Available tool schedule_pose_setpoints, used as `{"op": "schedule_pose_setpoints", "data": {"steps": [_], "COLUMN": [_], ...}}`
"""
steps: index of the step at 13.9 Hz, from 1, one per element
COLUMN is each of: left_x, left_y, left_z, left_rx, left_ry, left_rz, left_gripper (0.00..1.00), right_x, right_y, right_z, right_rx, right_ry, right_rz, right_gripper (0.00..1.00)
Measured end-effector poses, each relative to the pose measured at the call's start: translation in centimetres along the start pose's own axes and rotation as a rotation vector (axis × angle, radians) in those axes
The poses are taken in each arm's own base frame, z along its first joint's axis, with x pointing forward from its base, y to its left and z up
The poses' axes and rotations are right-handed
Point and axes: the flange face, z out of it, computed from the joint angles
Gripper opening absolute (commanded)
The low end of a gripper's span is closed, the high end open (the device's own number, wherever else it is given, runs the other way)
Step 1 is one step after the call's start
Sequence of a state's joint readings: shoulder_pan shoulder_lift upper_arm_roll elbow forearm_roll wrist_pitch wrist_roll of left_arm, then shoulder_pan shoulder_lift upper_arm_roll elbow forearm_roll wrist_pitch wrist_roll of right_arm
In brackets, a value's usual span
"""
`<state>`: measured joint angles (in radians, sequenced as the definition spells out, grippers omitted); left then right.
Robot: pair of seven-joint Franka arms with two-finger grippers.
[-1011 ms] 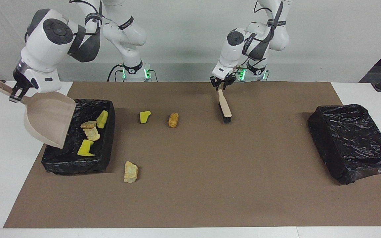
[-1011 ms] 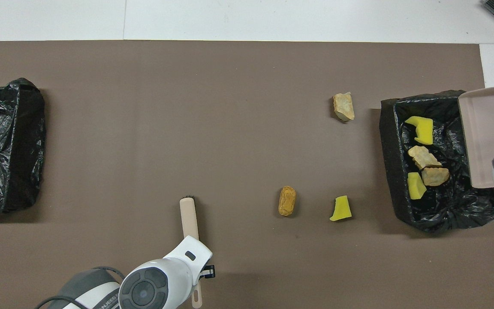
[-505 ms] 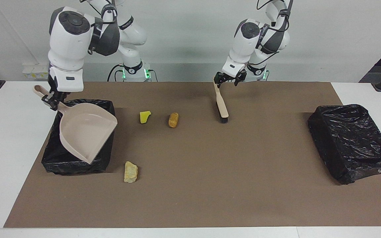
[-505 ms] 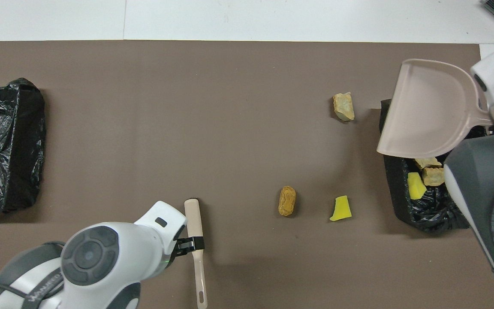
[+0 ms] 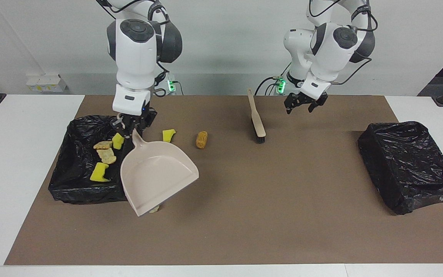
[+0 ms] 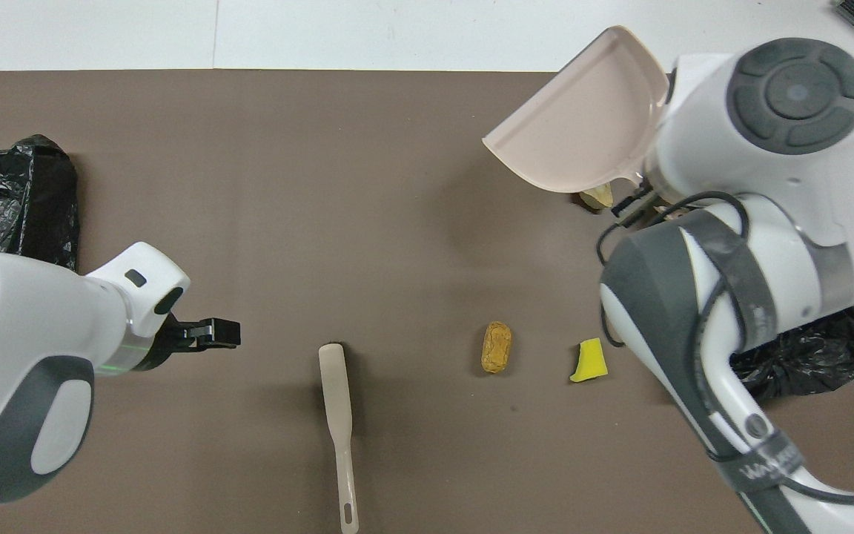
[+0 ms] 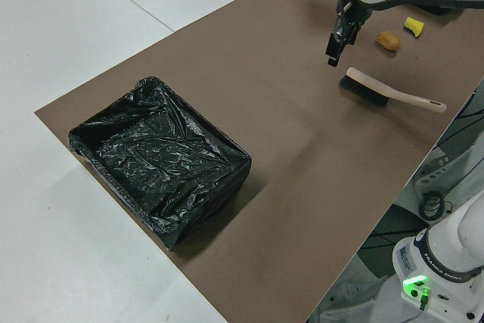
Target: Sweep and dump trash in bin
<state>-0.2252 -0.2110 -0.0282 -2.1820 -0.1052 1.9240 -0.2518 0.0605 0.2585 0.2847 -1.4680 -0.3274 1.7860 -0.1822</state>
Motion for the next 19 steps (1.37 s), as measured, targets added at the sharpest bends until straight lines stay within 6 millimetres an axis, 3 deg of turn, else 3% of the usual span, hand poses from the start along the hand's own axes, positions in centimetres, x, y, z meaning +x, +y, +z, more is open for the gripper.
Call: {"op": "schedule_pose_setpoints", "data": {"steps": [5, 9, 13, 19], "left_x": [6.1, 8.8, 10.5, 10.3], "left_y": [-5.2, -5.7, -5.5, -6.2], "left_z": [-3.0, -5.6, -8.2, -11.9], "left_rx": [0.007, 0.072, 0.084, 0.088], "left_ry": [0.032, -0.013, -0.036, -0.009], "left_rz": [0.063, 0.09, 0.089, 0.132], "left_gripper": [1.0, 1.0, 1.0, 1.0], "right_x": [8.0, 12.4, 14.4, 14.8], "right_y": [-7.1, -15.3, -23.6, -31.4], "right_z": [2.4, 5.1, 7.6, 11.0], "right_rx": [0.088, 0.181, 0.294, 0.353], "right_ry": [0.096, 0.121, 0.115, 0.066], "right_rz": [0.323, 0.512, 0.597, 0.531], "right_gripper": [0.0, 0.0, 0.0, 0.0]}}
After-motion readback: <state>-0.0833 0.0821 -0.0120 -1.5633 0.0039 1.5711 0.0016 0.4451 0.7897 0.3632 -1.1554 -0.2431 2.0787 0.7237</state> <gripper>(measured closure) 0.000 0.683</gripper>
